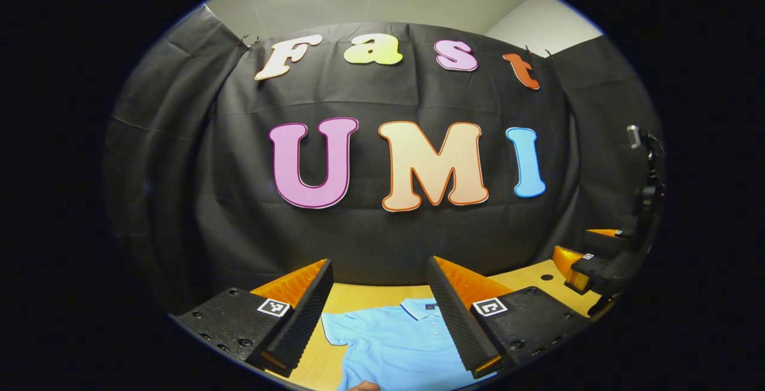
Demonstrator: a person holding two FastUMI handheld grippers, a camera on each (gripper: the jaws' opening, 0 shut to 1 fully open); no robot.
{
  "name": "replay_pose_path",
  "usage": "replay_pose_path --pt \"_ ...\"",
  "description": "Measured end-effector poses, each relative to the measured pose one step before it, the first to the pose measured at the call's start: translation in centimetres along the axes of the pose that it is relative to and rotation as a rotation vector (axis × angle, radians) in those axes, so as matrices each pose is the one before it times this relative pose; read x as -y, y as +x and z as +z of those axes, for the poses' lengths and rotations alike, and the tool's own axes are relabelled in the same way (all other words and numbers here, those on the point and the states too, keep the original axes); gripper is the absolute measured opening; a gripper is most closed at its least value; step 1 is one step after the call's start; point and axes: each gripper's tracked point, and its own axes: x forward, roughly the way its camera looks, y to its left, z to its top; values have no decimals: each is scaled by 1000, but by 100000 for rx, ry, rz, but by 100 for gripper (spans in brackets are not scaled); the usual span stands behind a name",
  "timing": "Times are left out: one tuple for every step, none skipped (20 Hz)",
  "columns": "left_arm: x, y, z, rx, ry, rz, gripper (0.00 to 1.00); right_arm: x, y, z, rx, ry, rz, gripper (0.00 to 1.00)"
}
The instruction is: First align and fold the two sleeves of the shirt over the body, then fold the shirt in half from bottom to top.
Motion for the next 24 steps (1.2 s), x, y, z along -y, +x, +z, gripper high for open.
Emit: replay_pose_path --pt "-286 82 -98 20 370 183 95 8 949 -1163 -1544 -527 -445 99" --pt "-226 106 -86 -305 408 212 95 14 957 -940 -1713 -760 -424 99" --pt "-157 208 -65 -193 382 -81 95 39 1065 -987 -1423 -774 -726 99" --pt "-196 123 -56 -286 562 83 95 -108 1115 -1000 -2113 -537 -540 99" --pt "-338 124 -89 -312 413 146 95 103 1008 -1436 -2579 -386 -934 99" --pt "-219 121 -14 -67 144 145 95 90 965 -1214 -2642 -70 -687 99" --pt "-158 123 -165 -149 148 149 95 169 1013 -1316 -3114 -33 -800 99" --pt "-221 101 -13 -119 150 201 95 125 1001 -1221 -2487 -413 -885 99" --pt "-297 22 -82 -87 -100 323 95 163 805 -1261 -2351 -249 -772 99" --pt "-205 191 -92 -204 -212 179 95 122 890 -1098 -2204 -535 -631 99" --pt "-181 136 -376 -557 -148 255 95 315 905 -1116 -2377 -453 -1083 99" --pt "-203 215 -286 -889 42 359 95 176 797 -1102 -2864 32 -377 100" --pt "-215 217 -378 -868 -115 331 95 79 772 -1188 -3159 500 -172 99" --pt "-200 115 -199 -786 -166 435 95 132 684 -958 -2631 646 -479 99" --pt "-239 104 -266 -561 -217 381 95 247 556 -991 -2313 690 -917 99" --pt "-119 180 -166 -607 57 290 95 201 648 -872 -2234 819 -781 99" --pt "-194 143 -289 -406 117 434 95 257 562 -1106 -3158 1064 -303 99" --pt "-164 127 -143 -383 -24 275 95 -99 444 -1037 -4024 1520 387 99" --pt "-234 172 -139 -344 -56 469 95 66 623 -1217 -3934 1284 -131 100" --pt "-206 148 -80 -325 -100 553 95 70 474 -1059 -3585 849 83 100" --pt "10 85 -259 -510 -78 351 94 40 513 -1050 -3465 568 -204 100" --pt "-89 108 -174 -618 -84 443 95 93 355 -786 -2814 342 -256 100" --pt "-88 160 -299 -600 -246 221 95 38 190 -833 -3563 616 195 99" --pt "-106 101 -167 -676 -153 200 95 -268 100 -1026 -4908 1067 1282 100"
